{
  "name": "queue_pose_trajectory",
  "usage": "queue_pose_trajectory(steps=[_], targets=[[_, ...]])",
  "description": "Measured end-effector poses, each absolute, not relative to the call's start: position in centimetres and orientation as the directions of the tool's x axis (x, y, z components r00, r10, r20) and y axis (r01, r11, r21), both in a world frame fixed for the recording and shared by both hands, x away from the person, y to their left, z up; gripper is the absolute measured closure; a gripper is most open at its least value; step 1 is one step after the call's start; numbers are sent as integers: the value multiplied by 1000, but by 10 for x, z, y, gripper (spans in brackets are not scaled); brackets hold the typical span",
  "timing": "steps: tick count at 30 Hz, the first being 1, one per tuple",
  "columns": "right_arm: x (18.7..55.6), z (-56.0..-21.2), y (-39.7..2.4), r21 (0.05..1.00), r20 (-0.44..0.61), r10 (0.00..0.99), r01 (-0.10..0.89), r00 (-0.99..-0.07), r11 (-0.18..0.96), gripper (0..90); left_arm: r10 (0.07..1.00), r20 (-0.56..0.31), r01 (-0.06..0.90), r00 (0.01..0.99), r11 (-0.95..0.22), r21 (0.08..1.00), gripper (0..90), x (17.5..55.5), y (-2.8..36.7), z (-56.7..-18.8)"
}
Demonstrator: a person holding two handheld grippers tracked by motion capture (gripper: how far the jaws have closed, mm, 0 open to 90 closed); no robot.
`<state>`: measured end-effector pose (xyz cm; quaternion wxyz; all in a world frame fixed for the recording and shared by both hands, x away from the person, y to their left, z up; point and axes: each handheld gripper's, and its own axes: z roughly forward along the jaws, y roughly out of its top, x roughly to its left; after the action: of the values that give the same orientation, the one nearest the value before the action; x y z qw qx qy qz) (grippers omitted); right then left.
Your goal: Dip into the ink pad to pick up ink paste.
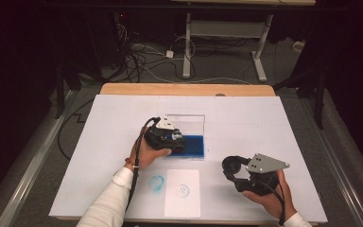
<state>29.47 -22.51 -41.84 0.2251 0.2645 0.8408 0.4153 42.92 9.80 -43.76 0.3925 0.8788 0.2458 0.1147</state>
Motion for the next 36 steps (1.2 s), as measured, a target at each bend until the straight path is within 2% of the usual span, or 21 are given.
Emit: queue_pose_trajectory(steps=[20,36], targets=[[295,-419,-223,814,-159,631,260,-759,519,384,512,-14,353,859,-573,740,544,430,100,-440],[296,-416,-228,822,-158,642,261,-750,507,384,503,8,344,864,-601,721,544,430,97,-437]])
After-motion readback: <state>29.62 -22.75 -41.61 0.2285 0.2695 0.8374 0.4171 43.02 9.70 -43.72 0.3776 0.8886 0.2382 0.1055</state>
